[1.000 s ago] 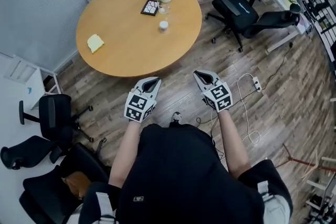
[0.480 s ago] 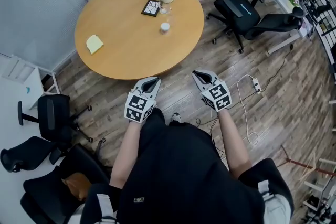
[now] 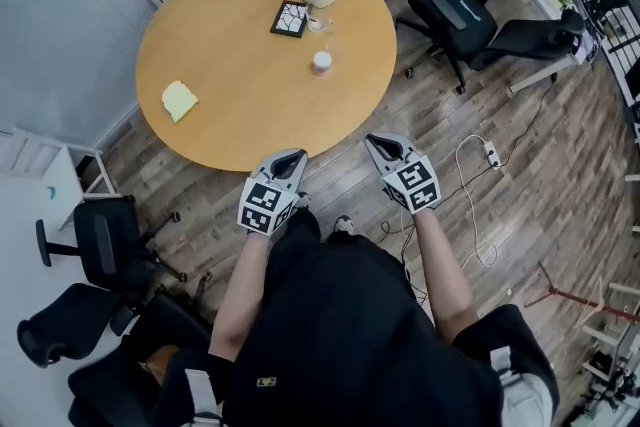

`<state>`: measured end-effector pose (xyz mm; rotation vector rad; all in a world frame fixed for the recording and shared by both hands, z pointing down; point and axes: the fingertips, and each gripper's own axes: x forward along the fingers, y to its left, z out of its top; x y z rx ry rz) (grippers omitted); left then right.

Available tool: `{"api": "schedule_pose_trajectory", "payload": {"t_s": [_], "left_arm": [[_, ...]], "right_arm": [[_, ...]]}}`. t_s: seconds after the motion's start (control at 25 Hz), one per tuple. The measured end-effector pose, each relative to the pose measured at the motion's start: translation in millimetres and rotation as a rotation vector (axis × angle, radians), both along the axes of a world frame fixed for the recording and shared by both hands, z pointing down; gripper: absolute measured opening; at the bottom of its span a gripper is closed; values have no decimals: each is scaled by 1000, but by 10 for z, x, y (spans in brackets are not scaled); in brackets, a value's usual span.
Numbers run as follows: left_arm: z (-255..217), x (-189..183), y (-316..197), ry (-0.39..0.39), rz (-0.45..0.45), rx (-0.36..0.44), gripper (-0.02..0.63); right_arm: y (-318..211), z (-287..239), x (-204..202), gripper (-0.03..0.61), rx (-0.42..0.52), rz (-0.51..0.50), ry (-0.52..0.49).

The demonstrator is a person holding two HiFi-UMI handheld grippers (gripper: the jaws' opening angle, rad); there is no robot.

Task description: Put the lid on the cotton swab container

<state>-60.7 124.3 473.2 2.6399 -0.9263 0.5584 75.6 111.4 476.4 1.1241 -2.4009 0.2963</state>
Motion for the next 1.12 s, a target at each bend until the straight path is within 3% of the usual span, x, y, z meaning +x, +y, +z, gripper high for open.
{"api": "schedule_pose_trajectory", "payload": {"t_s": [0.56, 1.12], "left_arm": [[179, -221, -848, -13, 161, -32, 6], [327, -121, -1038, -43, 137, -68, 6]], "right_arm": [[-562, 218, -215, 6, -40, 160, 4], [-870, 367, -41, 6, -75, 146, -18]]}}
